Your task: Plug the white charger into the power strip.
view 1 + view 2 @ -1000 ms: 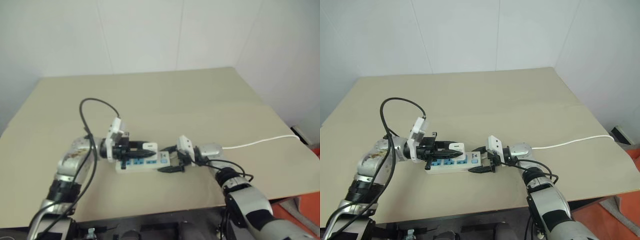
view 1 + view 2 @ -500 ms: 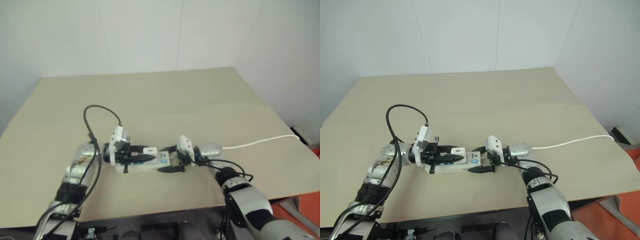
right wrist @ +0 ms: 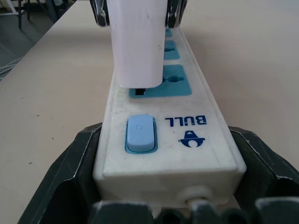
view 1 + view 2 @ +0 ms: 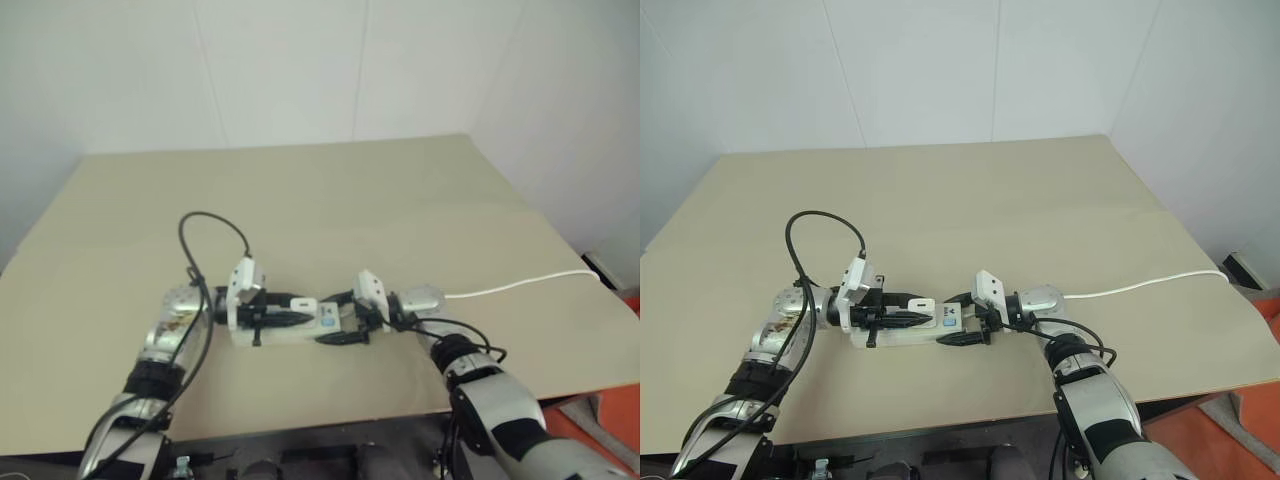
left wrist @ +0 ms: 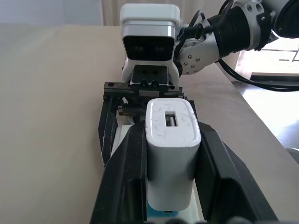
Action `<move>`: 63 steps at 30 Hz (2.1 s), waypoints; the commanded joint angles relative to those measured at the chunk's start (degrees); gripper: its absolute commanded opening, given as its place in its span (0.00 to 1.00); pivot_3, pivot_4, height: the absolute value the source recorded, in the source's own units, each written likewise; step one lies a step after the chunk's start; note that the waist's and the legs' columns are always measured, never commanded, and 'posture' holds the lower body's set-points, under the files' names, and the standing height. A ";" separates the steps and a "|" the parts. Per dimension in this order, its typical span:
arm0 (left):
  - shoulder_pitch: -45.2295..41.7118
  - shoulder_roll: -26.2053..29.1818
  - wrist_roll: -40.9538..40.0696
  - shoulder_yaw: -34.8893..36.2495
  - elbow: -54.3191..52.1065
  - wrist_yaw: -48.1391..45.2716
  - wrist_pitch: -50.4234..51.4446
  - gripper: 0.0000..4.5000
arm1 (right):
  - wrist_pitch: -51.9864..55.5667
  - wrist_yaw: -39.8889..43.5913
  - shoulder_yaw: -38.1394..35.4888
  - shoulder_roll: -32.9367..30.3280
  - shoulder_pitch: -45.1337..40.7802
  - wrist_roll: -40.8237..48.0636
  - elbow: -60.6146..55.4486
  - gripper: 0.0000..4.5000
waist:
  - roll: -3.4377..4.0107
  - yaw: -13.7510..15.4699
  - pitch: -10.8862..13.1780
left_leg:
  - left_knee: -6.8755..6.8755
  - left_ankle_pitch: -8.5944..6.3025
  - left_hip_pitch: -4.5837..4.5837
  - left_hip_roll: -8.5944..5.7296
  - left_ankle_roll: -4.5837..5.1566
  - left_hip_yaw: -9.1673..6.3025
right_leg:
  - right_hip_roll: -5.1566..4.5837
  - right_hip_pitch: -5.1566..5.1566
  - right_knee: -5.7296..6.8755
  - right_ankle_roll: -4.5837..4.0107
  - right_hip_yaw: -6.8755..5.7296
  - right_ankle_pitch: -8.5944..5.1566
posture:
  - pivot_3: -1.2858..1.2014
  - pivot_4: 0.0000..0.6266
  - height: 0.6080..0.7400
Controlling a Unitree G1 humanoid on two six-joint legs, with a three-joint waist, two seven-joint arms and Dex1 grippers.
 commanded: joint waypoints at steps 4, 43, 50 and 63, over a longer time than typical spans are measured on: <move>-0.84 0.20 0.16 0.18 0.30 -0.97 -1.16 0.22 | 0.86 -0.01 -0.29 0.14 -0.48 -0.22 -0.88 0.76 | 0.00 0.00 0.00 | 0.00 0.00 0.00 0.01 0.00 0.00 | 0.00 0.00 0.00 0.00 0.00 0.00 | 0.52 0.24 1.00; 1.26 2.71 1.50 -1.88 3.86 -1.38 -0.22 0.77 | 1.50 0.33 -0.55 0.46 -0.62 -0.16 -1.34 0.76 | 0.05 -0.13 -0.22 | -0.43 0.00 0.59 -0.02 0.00 0.10 | 0.00 0.38 -0.11 0.01 0.12 -0.01 | 0.52 0.24 1.00; -0.86 5.26 -3.10 1.27 -4.14 -2.37 6.12 0.99 | 1.43 0.35 -0.43 0.76 -0.47 -0.22 -1.26 0.76 | 0.04 -0.15 -0.22 | -0.45 0.00 0.46 -0.01 0.00 0.11 | 0.00 0.23 -0.12 0.01 0.12 -0.01 | 0.52 0.24 1.00; -12.64 16.08 -8.35 7.83 -3.22 -6.56 17.79 1.00 | 4.77 -0.84 -0.64 0.44 0.09 -0.14 -3.06 0.99 | 0.03 -0.21 -0.20 | -0.47 0.00 0.32 0.00 0.00 0.12 | 0.01 0.09 -0.13 0.02 0.10 -0.01 | 0.52 0.24 1.00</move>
